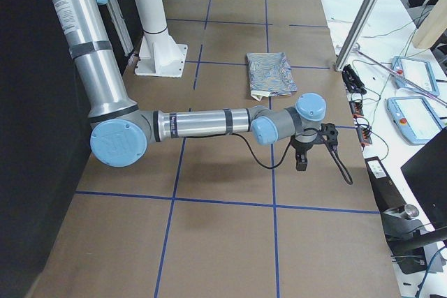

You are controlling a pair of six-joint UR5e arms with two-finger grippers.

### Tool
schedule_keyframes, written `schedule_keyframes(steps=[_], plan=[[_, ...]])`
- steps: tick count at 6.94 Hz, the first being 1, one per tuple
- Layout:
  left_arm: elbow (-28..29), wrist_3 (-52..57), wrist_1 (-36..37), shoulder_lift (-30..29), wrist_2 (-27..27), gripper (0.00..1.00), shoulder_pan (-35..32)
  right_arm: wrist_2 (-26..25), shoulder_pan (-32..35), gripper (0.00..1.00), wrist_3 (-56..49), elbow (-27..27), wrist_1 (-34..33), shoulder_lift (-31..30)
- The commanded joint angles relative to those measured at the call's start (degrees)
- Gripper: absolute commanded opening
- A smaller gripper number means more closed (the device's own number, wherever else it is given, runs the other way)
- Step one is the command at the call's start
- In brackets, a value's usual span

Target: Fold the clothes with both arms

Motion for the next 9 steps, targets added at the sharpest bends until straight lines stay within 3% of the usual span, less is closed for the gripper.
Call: schedule_keyframes(steps=[1,2,3,5,9], plan=[[-4.53,16.38,15.39,5.69,-0.29,1.00,-6.52,1.50,2.29,1.00,-10.54,5.28,-3.58,-7.47],[-4.80,18.68,26.95,6.14,-0.29,1.00,-7.58,1.50,2.55,1.00,-12.40,7.22,-7.77,-8.11],[-4.89,22.62,33.07,7.36,-0.37,1.00,-7.77,1.15,3.08,1.00,-18.25,8.80,-11.90,-8.90],[-10.31,27.23,31.74,13.06,0.41,1.00,-7.68,0.45,4.05,1.00,-22.70,8.91,-15.99,-9.00],[-10.77,25.64,32.16,12.65,-1.34,1.00,-7.59,-3.07,3.09,1.00,-21.92,8.82,-16.08,-8.30]])
